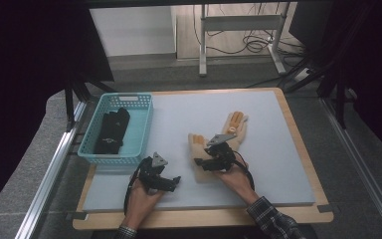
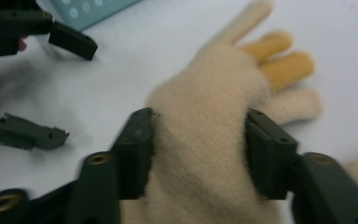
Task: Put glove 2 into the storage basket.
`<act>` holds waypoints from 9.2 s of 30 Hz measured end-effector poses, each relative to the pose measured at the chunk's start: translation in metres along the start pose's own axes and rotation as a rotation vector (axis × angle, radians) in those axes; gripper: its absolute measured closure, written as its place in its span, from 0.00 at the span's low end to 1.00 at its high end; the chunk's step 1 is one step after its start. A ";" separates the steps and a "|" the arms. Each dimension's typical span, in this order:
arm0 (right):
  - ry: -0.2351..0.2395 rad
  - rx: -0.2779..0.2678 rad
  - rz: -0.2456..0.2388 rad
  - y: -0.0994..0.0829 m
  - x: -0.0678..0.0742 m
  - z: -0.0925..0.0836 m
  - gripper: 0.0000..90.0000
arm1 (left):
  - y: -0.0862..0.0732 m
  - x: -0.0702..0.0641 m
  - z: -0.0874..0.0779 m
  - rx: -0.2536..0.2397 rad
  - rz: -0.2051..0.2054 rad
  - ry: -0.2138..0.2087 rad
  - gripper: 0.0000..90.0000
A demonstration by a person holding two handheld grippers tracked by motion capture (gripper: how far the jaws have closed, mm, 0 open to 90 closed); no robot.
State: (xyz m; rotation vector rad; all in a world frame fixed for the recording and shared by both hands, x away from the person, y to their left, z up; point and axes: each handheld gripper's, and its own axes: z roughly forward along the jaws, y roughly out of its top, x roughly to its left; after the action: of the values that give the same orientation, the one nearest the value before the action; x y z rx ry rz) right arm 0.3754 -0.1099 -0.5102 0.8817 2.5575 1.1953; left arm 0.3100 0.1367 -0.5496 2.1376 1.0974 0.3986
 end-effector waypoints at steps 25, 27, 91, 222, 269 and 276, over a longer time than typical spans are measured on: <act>-0.049 0.023 0.054 -0.016 -0.040 0.001 0.61 | 0.000 0.000 0.000 -0.002 -0.006 -0.001 0.03; -0.055 0.031 0.026 -0.017 -0.034 0.007 0.76 | 0.000 0.000 0.000 -0.002 -0.005 -0.001 0.03; -0.329 -0.037 0.106 -0.003 -0.128 -0.023 0.67 | 0.000 0.000 0.000 -0.003 -0.007 -0.002 0.03; 0.064 0.021 -0.087 -0.031 0.024 0.007 0.94 | -0.018 0.014 -0.017 0.018 0.033 -0.032 0.02; -0.267 0.042 0.076 -0.099 -0.072 -0.090 0.11 | -0.018 0.014 -0.016 0.012 0.027 -0.034 0.02; -0.270 0.043 0.075 -0.100 -0.072 -0.089 0.11 | -0.018 0.014 -0.016 0.012 0.027 -0.034 0.02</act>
State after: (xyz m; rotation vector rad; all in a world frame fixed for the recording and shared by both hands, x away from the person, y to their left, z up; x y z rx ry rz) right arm 0.3542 -0.2585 -0.5319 1.0762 2.3597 0.9682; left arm 0.2989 0.1626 -0.5509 2.1635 1.0558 0.3676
